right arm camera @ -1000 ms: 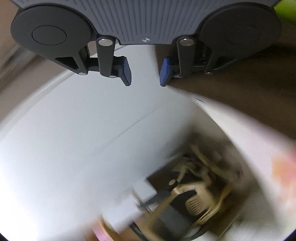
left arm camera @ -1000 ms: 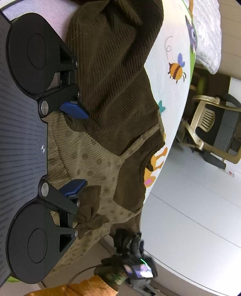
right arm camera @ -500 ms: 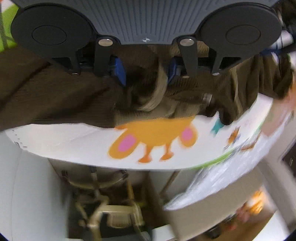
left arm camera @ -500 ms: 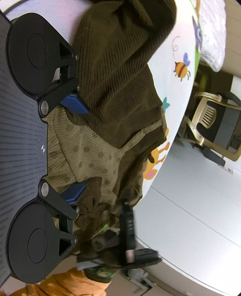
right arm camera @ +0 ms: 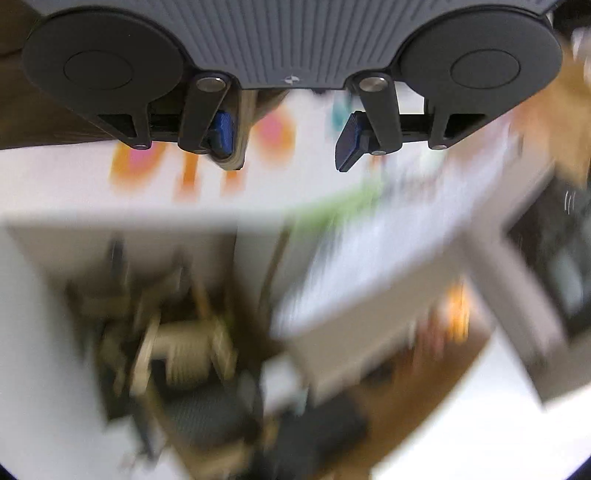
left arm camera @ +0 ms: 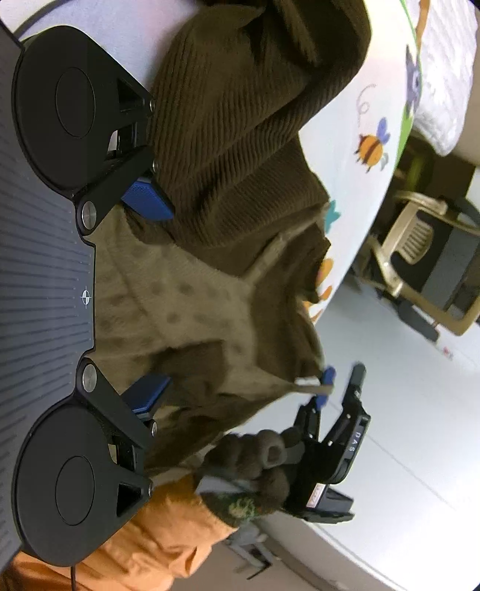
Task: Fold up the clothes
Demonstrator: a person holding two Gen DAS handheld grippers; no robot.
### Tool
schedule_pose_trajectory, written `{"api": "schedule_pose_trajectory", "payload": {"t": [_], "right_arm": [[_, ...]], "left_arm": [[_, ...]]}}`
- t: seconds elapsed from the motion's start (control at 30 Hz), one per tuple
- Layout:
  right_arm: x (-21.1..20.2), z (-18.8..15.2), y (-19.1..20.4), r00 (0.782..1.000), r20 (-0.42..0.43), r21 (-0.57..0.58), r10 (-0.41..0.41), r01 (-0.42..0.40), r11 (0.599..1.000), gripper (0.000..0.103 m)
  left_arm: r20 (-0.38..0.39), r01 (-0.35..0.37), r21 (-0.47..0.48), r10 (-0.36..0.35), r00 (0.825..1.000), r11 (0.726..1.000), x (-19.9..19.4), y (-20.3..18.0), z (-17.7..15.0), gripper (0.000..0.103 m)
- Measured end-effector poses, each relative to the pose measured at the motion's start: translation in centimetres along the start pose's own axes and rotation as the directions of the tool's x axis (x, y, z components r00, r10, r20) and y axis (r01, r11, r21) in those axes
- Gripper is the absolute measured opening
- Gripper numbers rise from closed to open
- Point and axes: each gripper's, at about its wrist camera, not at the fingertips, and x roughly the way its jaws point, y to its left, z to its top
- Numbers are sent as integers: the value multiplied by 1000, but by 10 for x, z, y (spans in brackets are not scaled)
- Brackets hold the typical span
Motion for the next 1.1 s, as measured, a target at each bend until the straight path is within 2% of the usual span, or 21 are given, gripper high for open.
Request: {"api": "schedule_pose_trajectory", "payload": {"t": [0.03,0.1,0.13,0.2,0.27,0.3,0.37,0.43,0.5,0.6,0.7,0.8,0.9,1.0,1.1], "right_arm": [[-1,3,-2,999,30,1,-21,21,1000,56],[12,-3,-8,993,-89,-24,-79,77,997,58],[19,-7,-12,981,-159,-41,-109,104,994,58],[12,-17,-17,971,-207,-56,-122,112,992,58],[-18,-22,-15,976,-192,-73,-100,87,993,62],[-36,-24,-13,980,-175,-88,-93,79,993,69],[-80,-31,-5,987,-124,-161,-106,85,983,74],[-123,-41,-5,986,-85,-229,-142,119,966,81],[-164,-52,-9,981,-53,-281,-185,163,946,84],[-208,-81,-29,966,-53,-262,-253,231,937,84],[-249,-114,-50,953,-46,-184,-299,286,940,84],[-273,-142,-58,941,-33,-165,-337,327,930,85],[-285,-170,-48,932,-37,-226,-360,343,912,89],[-291,-188,-37,907,0,-333,-422,398,855,89],[-294,-195,-34,882,17,-414,-471,434,800,90]], "left_arm": [[13,-9,-3,9,1000,1000,-1,2,2,94],[36,-62,-12,62,997,998,-2,7,6,95],[46,-90,-21,91,995,996,-2,10,8,95],[58,-151,-64,155,986,986,-3,20,12,95],[68,-171,-89,178,982,981,-8,24,13,95],[68,-187,-87,194,979,978,-12,22,13,95],[67,-211,-58,215,974,976,-19,14,10,95],[55,-208,-28,209,976,978,-26,6,4,95],[35,-192,1,192,981,981,-36,-7,-8,95],[8,-164,53,164,986,985,-53,-30,-30,96],[-3,-145,140,147,989,979,-72,-58,-58,97],[-12,-138,245,145,989,960,-89,-85,-86,98],[-50,-133,343,160,986,930,-92,-104,-111,98],[-84,-128,439,182,980,890,-95,-124,-136,99],[-78,-189,509,264,961,839,-89,-131,-153,99]]}}
